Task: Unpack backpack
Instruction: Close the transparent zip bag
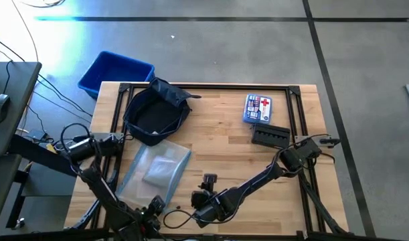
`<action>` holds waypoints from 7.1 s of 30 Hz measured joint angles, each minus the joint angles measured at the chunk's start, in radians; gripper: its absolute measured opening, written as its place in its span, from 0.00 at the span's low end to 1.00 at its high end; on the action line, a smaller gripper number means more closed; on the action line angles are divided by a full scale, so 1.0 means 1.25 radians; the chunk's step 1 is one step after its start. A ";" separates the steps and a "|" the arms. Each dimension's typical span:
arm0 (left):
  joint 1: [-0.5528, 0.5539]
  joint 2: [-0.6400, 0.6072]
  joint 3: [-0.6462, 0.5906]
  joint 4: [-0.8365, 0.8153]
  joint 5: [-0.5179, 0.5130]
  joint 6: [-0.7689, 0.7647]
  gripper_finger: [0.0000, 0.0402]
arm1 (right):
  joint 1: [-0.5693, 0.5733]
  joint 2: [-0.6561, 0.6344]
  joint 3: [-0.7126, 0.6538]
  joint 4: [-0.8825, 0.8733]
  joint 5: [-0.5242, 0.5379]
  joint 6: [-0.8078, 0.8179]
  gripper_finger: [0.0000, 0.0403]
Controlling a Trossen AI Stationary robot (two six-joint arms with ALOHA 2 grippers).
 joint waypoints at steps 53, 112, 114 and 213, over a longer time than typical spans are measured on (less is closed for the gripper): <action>-0.235 0.029 0.129 -0.485 -0.184 -0.800 0.00 | -0.202 0.061 0.000 0.003 0.003 -0.609 0.40; -0.234 0.029 0.122 -0.470 -0.274 -0.899 0.00 | -0.002 -0.355 -0.697 0.605 0.052 -0.124 0.00; -0.234 0.029 0.122 -0.470 -0.274 -0.898 0.00 | -0.031 -0.359 -0.697 0.655 -0.060 -0.203 0.00; -0.038 -0.018 0.067 -0.599 -0.758 -1.241 0.01 | -0.119 -0.493 -0.123 -0.383 -0.339 -0.028 0.00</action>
